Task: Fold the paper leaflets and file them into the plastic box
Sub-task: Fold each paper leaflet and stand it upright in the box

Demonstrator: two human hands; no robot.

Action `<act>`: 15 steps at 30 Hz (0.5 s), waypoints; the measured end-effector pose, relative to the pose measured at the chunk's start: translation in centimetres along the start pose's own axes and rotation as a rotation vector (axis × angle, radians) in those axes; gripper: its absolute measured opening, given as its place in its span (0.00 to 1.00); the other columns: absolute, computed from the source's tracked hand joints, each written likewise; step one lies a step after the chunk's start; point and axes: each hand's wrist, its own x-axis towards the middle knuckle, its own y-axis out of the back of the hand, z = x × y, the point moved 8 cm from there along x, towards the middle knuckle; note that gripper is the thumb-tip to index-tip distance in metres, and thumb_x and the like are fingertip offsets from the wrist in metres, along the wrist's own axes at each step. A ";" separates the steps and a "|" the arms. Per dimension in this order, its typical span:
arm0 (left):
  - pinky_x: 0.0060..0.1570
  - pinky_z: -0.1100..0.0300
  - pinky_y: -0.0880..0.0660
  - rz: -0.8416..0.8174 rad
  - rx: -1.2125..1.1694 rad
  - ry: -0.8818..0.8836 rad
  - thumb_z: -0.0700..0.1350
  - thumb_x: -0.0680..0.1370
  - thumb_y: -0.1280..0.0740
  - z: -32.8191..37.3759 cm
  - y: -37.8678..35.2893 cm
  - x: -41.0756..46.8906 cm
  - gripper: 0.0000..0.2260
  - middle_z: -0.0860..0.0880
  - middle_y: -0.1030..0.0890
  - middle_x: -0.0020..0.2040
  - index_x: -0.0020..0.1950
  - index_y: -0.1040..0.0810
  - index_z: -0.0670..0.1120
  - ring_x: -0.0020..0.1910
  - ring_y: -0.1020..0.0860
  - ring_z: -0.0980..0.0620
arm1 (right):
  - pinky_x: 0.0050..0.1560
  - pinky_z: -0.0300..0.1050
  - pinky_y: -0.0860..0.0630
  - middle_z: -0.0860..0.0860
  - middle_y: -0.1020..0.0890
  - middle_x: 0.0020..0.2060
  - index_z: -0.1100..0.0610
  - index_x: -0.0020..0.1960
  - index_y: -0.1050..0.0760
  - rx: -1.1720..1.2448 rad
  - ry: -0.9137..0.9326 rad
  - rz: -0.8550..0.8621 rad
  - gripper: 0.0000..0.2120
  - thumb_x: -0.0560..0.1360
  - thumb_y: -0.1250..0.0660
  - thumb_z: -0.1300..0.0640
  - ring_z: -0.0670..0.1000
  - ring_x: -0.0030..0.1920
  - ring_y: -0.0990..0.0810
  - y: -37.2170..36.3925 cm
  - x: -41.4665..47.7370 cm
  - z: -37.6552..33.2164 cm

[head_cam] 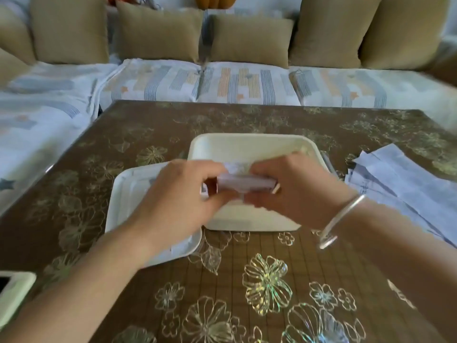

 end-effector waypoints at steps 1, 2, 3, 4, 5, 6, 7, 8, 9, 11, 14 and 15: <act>0.30 0.69 0.34 -0.001 0.018 -0.026 0.50 0.72 0.27 0.3 0.9 1.6 0.03 0.57 0.21 0.33 0.43 0.16 0.52 0.32 0.25 0.58 | 0.41 0.43 0.24 0.46 0.19 0.33 0.48 0.42 0.22 -0.006 0.007 0.020 0.04 0.72 0.28 0.51 0.47 0.35 0.22 1.2 1.3 0.2; 0.31 0.70 0.34 -0.013 0.031 -0.030 0.49 0.73 0.27 0.0 1.6 3.3 0.03 0.57 0.20 0.33 0.44 0.16 0.51 0.33 0.25 0.60 | 0.42 0.44 0.23 0.46 0.19 0.33 0.48 0.42 0.22 0.006 0.009 0.043 0.04 0.72 0.27 0.51 0.47 0.36 0.21 2.2 2.7 0.7; 0.32 0.71 0.32 -0.033 0.042 -0.018 0.49 0.73 0.27 -0.4 2.1 4.5 0.04 0.57 0.19 0.34 0.45 0.16 0.51 0.34 0.23 0.62 | 0.43 0.44 0.22 0.46 0.18 0.34 0.48 0.43 0.21 0.021 0.005 0.064 0.04 0.71 0.27 0.52 0.46 0.36 0.19 2.7 3.7 1.1; 0.34 0.71 0.29 -0.055 0.057 0.000 0.49 0.73 0.26 -1.2 2.3 5.7 0.03 0.57 0.18 0.36 0.46 0.16 0.52 0.35 0.22 0.63 | 0.43 0.43 0.22 0.45 0.17 0.34 0.48 0.44 0.21 0.036 -0.002 0.080 0.04 0.71 0.27 0.52 0.44 0.35 0.19 2.9 4.9 1.9; 0.36 0.71 0.27 -0.074 0.084 0.021 0.49 0.73 0.26 -1.8 2.3 6.6 0.03 0.58 0.17 0.37 0.46 0.15 0.53 0.37 0.21 0.65 | 0.43 0.42 0.22 0.46 0.17 0.33 0.49 0.43 0.21 0.052 -0.014 0.087 0.04 0.71 0.27 0.53 0.43 0.34 0.18 2.7 5.7 2.6; 0.36 0.71 0.26 -0.088 0.118 0.036 0.48 0.73 0.26 -2.5 2.0 7.4 0.02 0.59 0.17 0.37 0.45 0.15 0.53 0.37 0.21 0.66 | 0.42 0.39 0.22 0.46 0.17 0.32 0.49 0.42 0.22 0.091 -0.032 0.083 0.04 0.71 0.26 0.53 0.42 0.33 0.18 2.3 6.6 3.4; 0.36 0.71 0.26 -0.096 0.158 0.041 0.47 0.73 0.26 -3.0 1.6 7.9 0.01 0.58 0.17 0.36 0.43 0.15 0.52 0.37 0.20 0.65 | 0.40 0.36 0.22 0.46 0.17 0.32 0.50 0.40 0.22 0.126 -0.050 0.062 0.05 0.71 0.26 0.53 0.41 0.31 0.19 1.6 7.2 4.1; 0.36 0.70 0.27 -0.094 0.196 0.040 0.47 0.73 0.26 -3.5 1.0 8.3 0.01 0.58 0.17 0.35 0.41 0.16 0.51 0.36 0.21 0.63 | 0.37 0.34 0.24 0.45 0.17 0.31 0.50 0.39 0.22 0.131 -0.059 0.034 0.05 0.71 0.26 0.52 0.40 0.30 0.19 0.8 7.8 4.7; 0.35 0.67 0.27 -0.089 0.233 0.041 0.46 0.74 0.26 -4.0 0.5 8.6 0.03 0.57 0.18 0.34 0.40 0.17 0.50 0.35 0.21 0.61 | 0.35 0.32 0.26 0.44 0.18 0.30 0.49 0.38 0.23 0.104 -0.061 0.017 0.06 0.72 0.27 0.51 0.40 0.30 0.20 0.2 8.2 5.2; 0.38 0.57 0.26 -0.098 0.289 0.040 0.45 0.75 0.27 -5.1 -0.8 8.8 0.05 0.54 0.19 0.34 0.39 0.19 0.48 0.36 0.21 0.54 | 0.37 0.36 0.27 0.43 0.20 0.32 0.47 0.39 0.23 0.052 -0.049 0.030 0.06 0.72 0.28 0.48 0.44 0.34 0.22 -0.3 8.6 5.7; 0.40 0.53 0.25 -0.120 0.309 0.015 0.45 0.75 0.28 -5.6 -2.0 8.6 0.03 0.54 0.18 0.36 0.42 0.18 0.49 0.38 0.20 0.51 | 0.45 0.42 0.24 0.44 0.19 0.36 0.49 0.43 0.19 0.051 -0.047 0.087 0.03 0.71 0.27 0.51 0.46 0.39 0.20 -0.1 8.9 6.4; 0.42 0.56 0.26 -0.092 0.325 -0.010 0.45 0.75 0.28 -5.4 -2.0 8.6 0.02 0.56 0.17 0.37 0.43 0.17 0.50 0.39 0.20 0.52 | 0.45 0.43 0.23 0.44 0.19 0.36 0.49 0.43 0.19 0.006 -0.050 0.078 0.03 0.71 0.28 0.51 0.47 0.39 0.20 -0.2 8.9 6.7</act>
